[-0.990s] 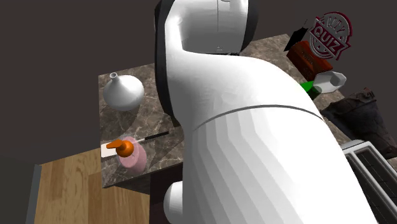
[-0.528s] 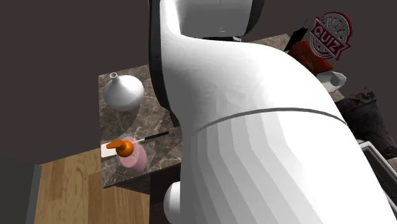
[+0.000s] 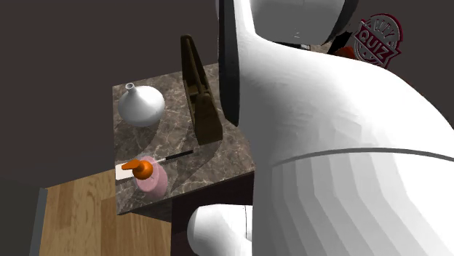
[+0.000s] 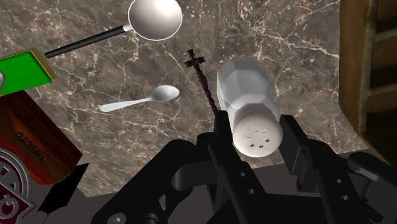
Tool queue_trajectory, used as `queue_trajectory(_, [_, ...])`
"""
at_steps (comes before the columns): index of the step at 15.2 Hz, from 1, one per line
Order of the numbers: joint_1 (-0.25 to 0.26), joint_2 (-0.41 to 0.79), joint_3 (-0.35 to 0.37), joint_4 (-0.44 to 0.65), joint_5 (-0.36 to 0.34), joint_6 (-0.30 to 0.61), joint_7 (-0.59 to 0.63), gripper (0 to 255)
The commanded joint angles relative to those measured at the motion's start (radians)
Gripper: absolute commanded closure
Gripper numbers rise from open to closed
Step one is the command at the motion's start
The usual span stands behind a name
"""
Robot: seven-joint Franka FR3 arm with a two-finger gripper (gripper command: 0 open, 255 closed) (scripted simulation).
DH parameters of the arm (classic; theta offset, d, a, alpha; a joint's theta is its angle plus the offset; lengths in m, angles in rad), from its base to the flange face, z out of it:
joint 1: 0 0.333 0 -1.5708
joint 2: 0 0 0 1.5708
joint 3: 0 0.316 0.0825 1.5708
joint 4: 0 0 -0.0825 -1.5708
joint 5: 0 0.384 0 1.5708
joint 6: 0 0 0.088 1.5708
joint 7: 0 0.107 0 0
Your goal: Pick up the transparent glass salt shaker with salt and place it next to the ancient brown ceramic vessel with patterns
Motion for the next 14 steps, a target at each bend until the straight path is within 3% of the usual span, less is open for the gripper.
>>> queue_trajectory(1, [-0.016, -0.009, -0.041, 0.000, -0.015, -0.006, -0.050, 255])
queue_trajectory(14, [-0.079, 0.097, -0.329, 0.132, -0.068, -0.004, -0.380, 255])
